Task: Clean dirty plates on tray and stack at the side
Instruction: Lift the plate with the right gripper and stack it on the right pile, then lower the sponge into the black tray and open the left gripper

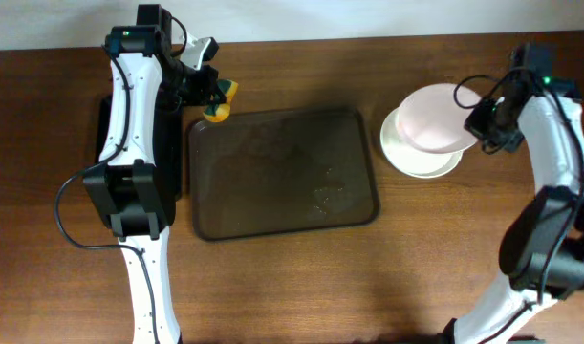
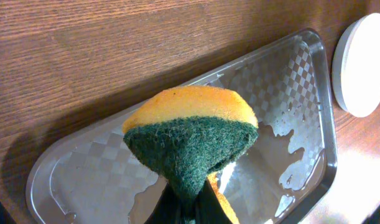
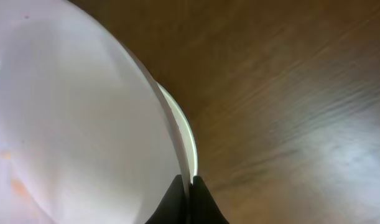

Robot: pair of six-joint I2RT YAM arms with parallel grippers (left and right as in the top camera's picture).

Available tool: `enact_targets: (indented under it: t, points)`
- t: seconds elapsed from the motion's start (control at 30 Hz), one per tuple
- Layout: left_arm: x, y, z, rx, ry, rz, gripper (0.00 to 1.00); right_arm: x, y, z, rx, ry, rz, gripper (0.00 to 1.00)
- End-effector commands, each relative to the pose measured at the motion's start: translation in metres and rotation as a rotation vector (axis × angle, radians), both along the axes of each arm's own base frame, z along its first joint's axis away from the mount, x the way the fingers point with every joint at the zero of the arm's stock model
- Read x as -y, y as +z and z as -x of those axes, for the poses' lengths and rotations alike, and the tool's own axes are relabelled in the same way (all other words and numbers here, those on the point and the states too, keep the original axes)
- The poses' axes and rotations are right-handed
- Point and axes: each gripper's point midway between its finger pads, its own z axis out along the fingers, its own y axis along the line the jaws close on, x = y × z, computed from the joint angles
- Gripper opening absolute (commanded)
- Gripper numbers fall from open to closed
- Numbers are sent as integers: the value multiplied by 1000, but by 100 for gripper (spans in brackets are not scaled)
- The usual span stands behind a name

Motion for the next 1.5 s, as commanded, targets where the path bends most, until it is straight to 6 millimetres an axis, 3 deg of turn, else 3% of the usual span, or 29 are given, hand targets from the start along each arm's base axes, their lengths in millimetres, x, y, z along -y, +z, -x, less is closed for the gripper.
enact_targets:
  t: [0.0,0.07,0.1,0.17,0.2,0.27,0.33,0.43,0.47,0.57,0.73,0.77,0.8,0.87,0.9,1.03,1.2,1.27,1.4,1.47]
  points:
    - [1,4,-1,8,6,5,0,-14,-31,-4,-47,27,-66,4]
    - [1,4,-2,9,6,5,0,-20,-46,-2,-82,38,-76,4]
    - [-4,2,-2,9,12,-25,0,-23,-49,-1,-93,45,-81,13]
    - [-20,0,0,1,38,-107,0,-28,-45,-2,-89,72,-83,59]
    - [-34,7,4,-4,60,-138,0,-27,-40,-2,-77,72,-80,64]
    - [-67,24,16,-14,124,-215,0,-27,-18,-6,-39,82,-68,66]
    - [-108,41,29,-54,283,-308,0,-31,18,-10,35,97,-50,66]
    - [-137,41,38,-94,369,-375,0,-45,52,-10,111,143,-29,69]
    - [-150,35,39,-105,388,-424,0,-53,58,-10,121,161,-27,71]
    - [-160,12,45,-166,382,-504,0,-65,54,-6,95,186,-35,72]
    - [-156,-55,47,-263,352,-495,1,-70,53,-3,80,200,-35,72]
    - [-153,-57,47,-264,347,-482,9,-70,53,-3,77,200,-35,72]
    - [-152,-57,46,-259,342,-472,29,-71,53,-3,75,200,-36,72]
    - [-152,-53,43,-246,345,-472,80,-71,53,-2,73,200,-37,72]
    - [-152,-51,42,-240,347,-471,97,-71,52,-1,70,200,-37,71]
    - [-154,-11,31,-161,395,-462,99,-75,62,1,87,208,-33,70]
    - [-155,120,26,138,463,-437,99,-78,110,12,196,237,0,72]
    - [-154,155,31,231,483,-429,99,-79,136,25,244,255,20,72]
    - [-155,162,32,255,489,-429,99,-84,189,59,350,289,63,74]
    - [-155,162,32,255,489,-429,99,-89,218,87,414,293,74,73]
